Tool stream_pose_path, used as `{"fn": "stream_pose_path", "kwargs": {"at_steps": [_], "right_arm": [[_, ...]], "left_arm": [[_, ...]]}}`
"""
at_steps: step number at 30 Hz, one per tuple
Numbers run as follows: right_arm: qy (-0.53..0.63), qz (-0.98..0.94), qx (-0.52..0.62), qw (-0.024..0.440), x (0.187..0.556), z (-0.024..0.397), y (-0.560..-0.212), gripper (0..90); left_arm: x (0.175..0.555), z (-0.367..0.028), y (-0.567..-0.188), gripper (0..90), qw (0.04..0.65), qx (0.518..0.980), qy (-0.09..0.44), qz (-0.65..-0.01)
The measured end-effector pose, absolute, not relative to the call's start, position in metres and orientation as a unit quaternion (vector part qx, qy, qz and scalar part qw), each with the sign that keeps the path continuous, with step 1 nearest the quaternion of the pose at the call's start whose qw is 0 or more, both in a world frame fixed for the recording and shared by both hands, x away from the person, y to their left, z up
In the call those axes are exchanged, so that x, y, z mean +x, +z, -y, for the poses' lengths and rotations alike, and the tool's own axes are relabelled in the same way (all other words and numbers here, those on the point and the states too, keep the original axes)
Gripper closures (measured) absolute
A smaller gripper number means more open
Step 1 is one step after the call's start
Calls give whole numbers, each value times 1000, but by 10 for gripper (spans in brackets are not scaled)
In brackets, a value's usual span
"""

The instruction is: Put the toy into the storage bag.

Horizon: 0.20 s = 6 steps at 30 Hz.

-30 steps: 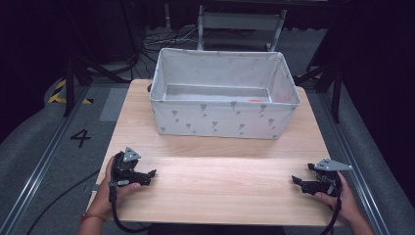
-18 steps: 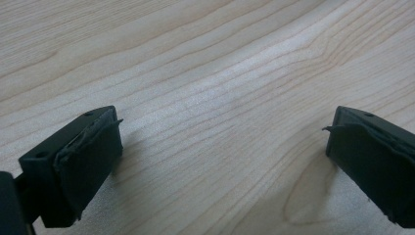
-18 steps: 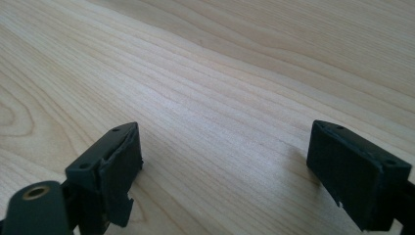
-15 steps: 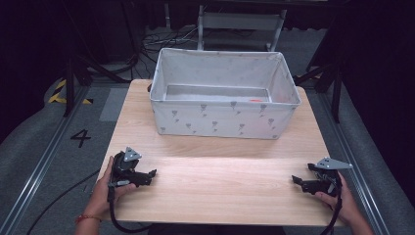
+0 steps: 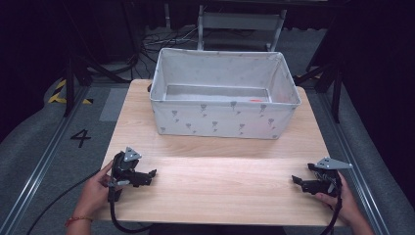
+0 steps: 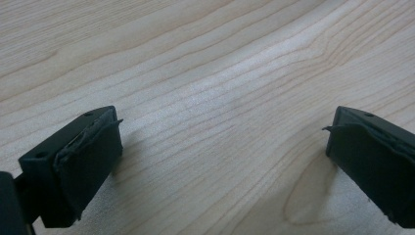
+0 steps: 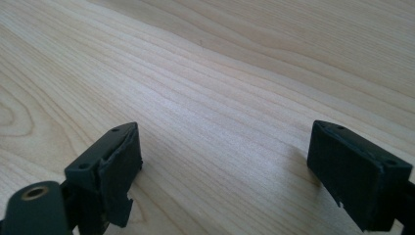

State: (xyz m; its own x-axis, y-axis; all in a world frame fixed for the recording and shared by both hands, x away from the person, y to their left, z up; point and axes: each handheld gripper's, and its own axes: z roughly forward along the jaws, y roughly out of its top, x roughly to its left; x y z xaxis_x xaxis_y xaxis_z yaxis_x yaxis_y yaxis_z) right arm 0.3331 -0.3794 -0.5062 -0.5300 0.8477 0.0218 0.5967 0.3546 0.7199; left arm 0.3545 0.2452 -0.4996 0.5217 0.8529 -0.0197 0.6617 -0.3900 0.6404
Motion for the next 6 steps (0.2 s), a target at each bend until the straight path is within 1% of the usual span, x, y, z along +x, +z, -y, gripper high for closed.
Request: {"fn": "stream_pose_path", "kwargs": {"at_steps": [6], "right_arm": [[347,-802,450,182,333,379,-506,128]], "left_arm": [[353,-243,-500,4,303,810,164,-475]]}}
